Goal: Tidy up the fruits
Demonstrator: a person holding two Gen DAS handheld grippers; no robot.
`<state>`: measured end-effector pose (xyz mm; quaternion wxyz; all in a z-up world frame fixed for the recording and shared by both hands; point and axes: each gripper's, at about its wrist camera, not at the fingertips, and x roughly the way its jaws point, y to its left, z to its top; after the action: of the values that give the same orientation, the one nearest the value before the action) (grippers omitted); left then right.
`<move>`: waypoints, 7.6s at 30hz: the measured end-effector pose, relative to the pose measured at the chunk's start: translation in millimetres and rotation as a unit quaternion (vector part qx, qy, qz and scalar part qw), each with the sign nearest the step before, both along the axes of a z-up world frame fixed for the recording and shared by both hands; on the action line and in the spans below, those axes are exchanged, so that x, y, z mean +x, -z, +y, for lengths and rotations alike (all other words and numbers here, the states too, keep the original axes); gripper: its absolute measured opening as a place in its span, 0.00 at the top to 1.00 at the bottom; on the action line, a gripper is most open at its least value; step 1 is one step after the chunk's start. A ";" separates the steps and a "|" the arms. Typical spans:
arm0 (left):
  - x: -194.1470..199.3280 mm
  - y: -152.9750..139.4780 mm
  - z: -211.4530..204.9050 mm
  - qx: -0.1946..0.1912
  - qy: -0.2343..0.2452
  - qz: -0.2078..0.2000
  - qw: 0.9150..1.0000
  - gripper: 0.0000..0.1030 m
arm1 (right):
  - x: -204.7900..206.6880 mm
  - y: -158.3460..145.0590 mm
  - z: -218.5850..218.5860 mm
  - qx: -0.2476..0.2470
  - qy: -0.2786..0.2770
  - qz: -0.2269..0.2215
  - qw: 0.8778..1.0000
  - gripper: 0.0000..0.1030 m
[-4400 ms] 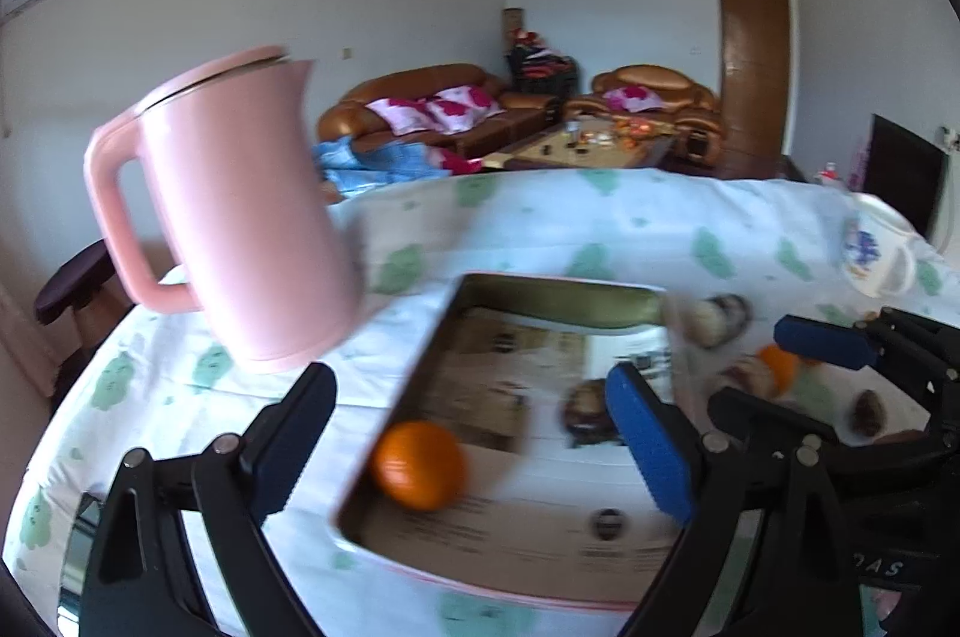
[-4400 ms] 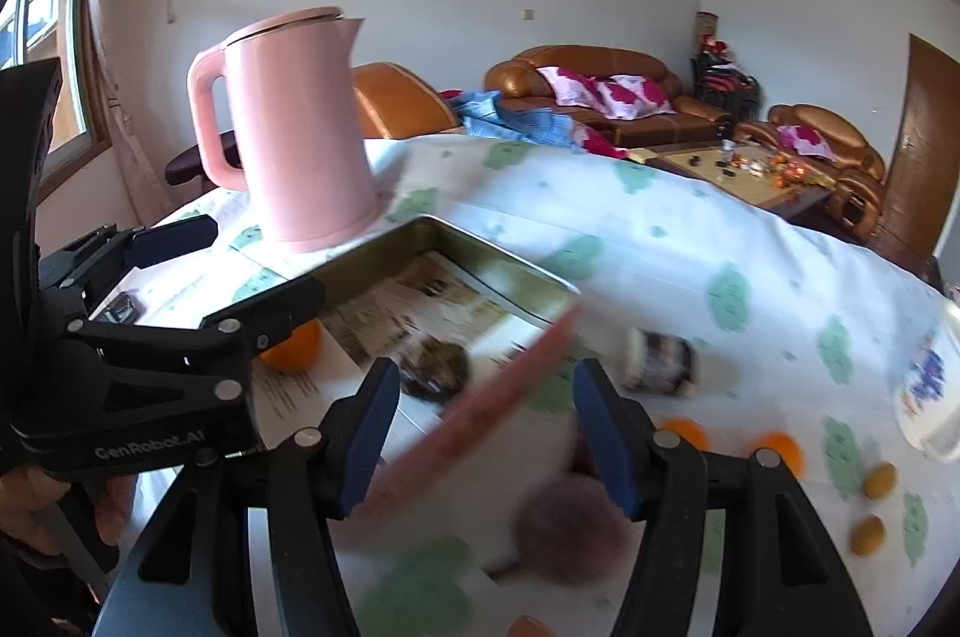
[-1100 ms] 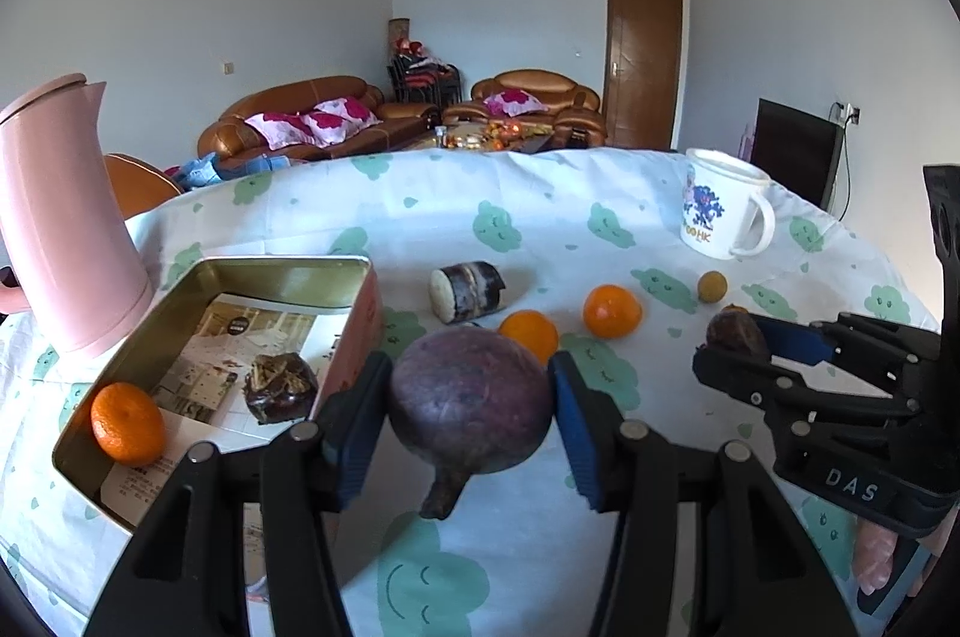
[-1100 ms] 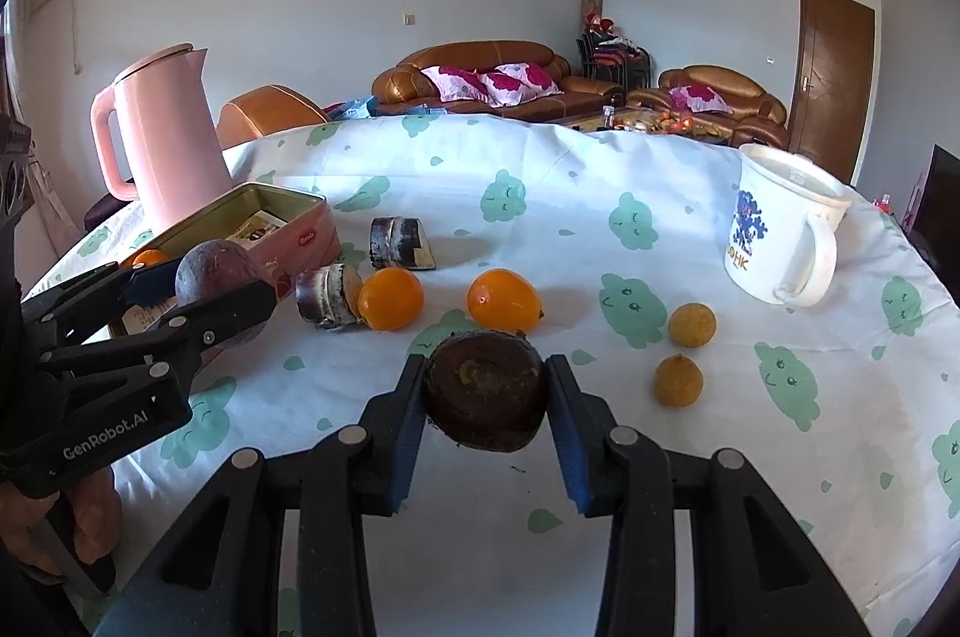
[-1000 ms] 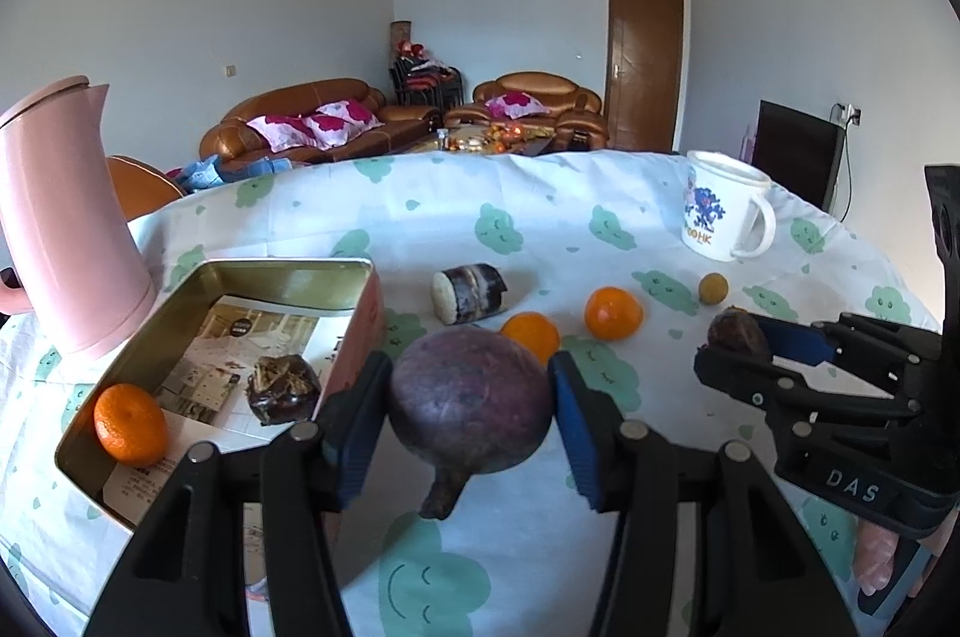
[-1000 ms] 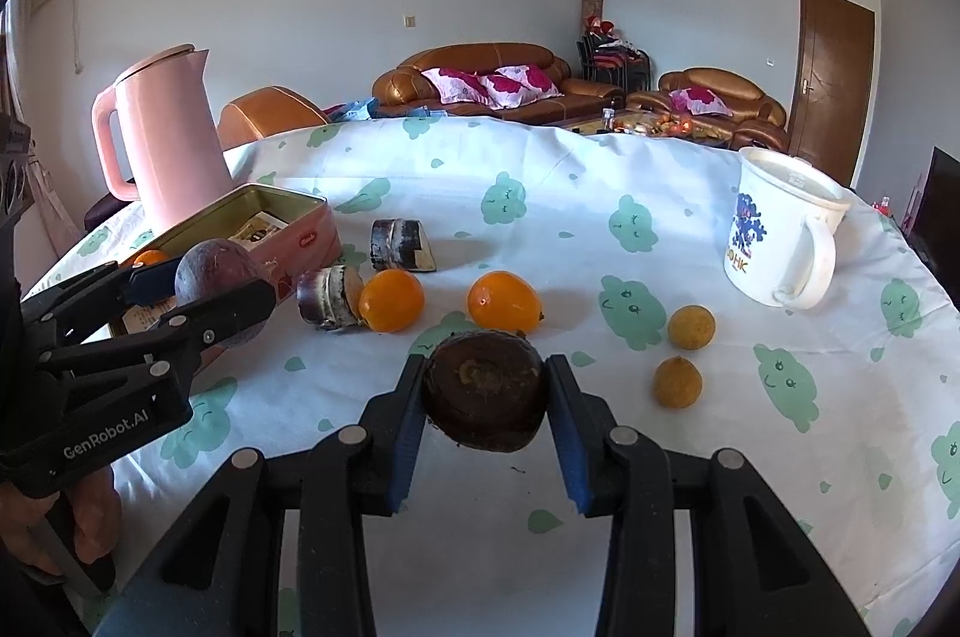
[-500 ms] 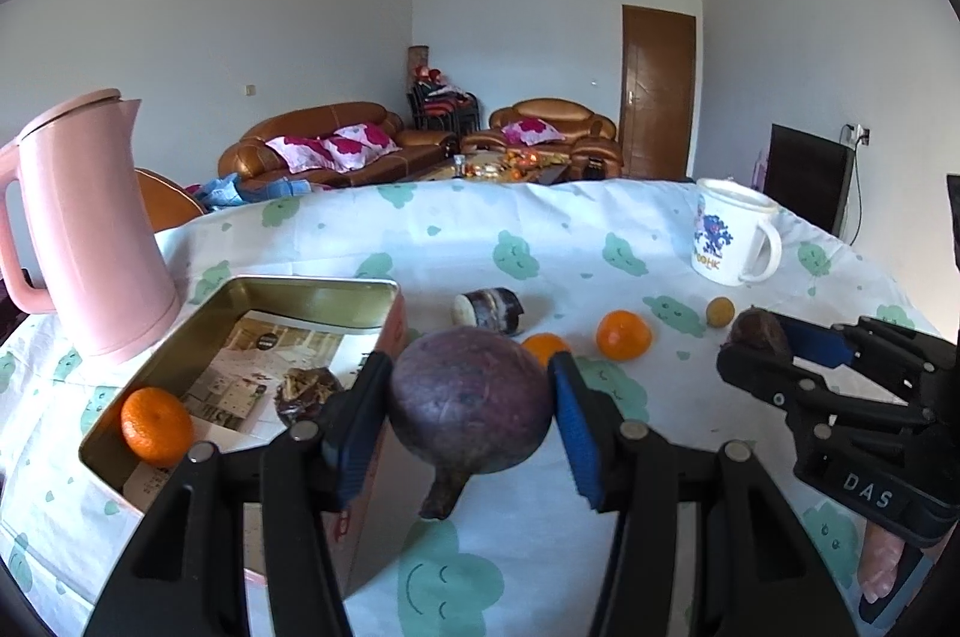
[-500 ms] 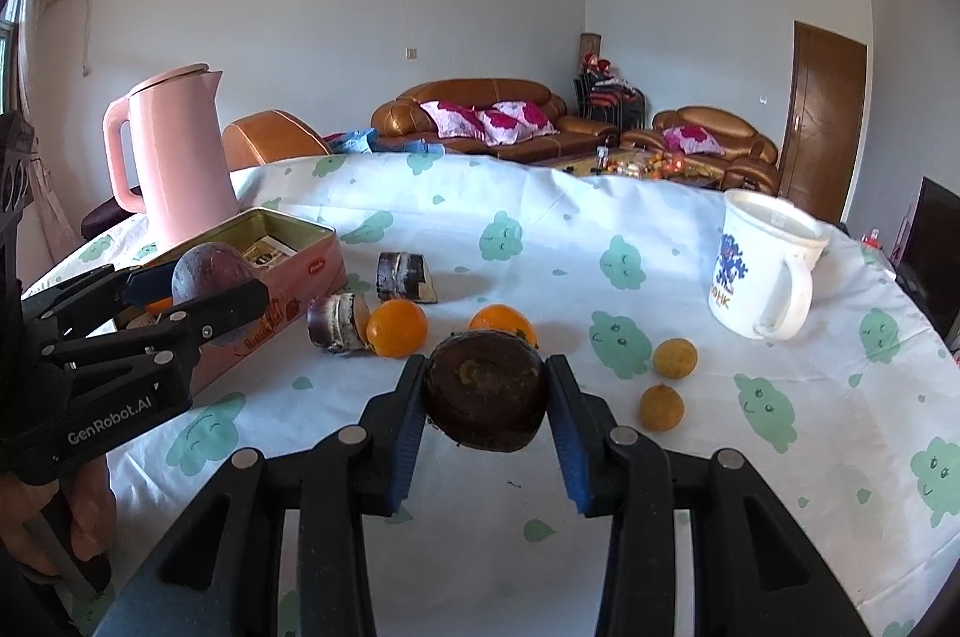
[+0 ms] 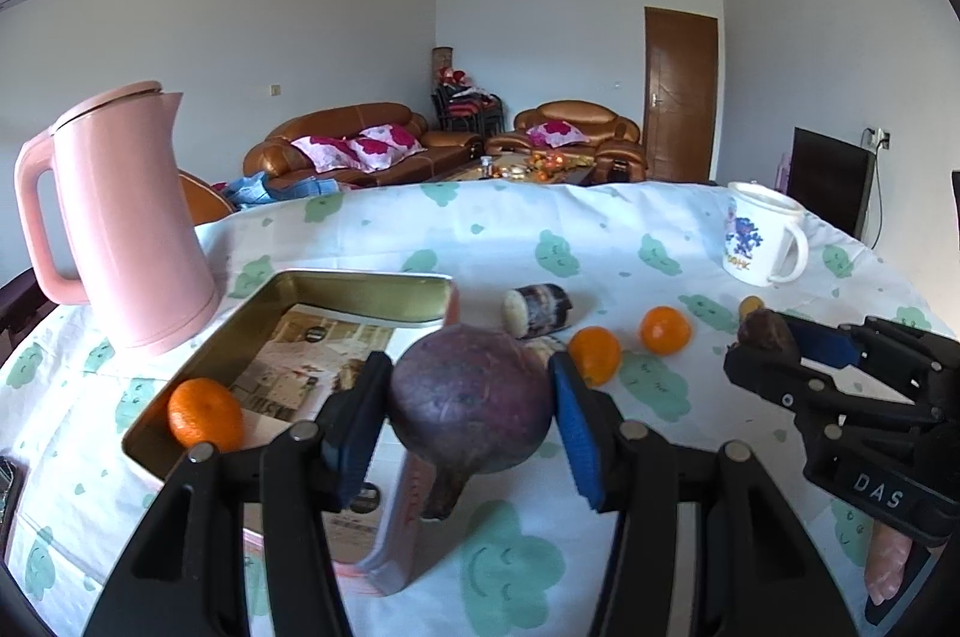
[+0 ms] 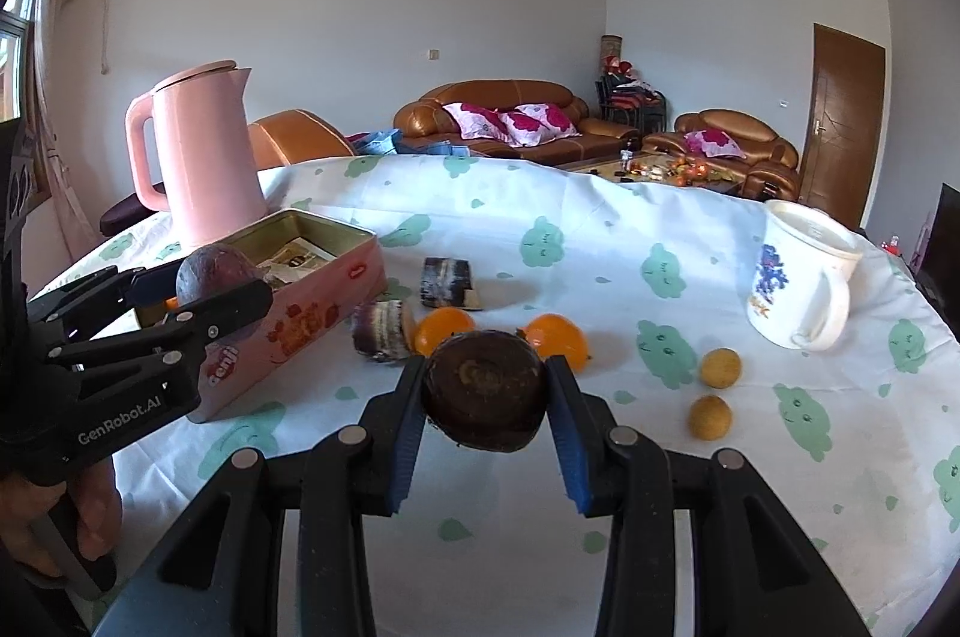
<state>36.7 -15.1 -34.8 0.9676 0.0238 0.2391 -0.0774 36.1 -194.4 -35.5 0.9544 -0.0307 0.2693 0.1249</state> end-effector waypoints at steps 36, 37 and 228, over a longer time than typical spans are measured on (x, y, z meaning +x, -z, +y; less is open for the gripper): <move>25.1 4.7 91.8 0.010 -0.090 0.054 0.994 0.47 | 56.9 -17.4 122.5 0.010 -0.133 0.032 0.991 0.60; 25.5 4.5 93.4 0.011 -0.092 0.055 0.994 0.47 | 57.1 -17.0 124.9 0.010 -0.135 0.033 0.990 0.60; 41.1 9.7 -49.9 0.001 0.067 0.054 0.996 0.56 | 52.0 14.1 -96.1 0.044 0.080 0.057 0.994 0.74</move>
<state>77.7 -65.0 -44.5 0.9458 0.0362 0.2894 -0.1428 88.1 -290.5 -49.5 0.9449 0.0406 0.3191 0.0613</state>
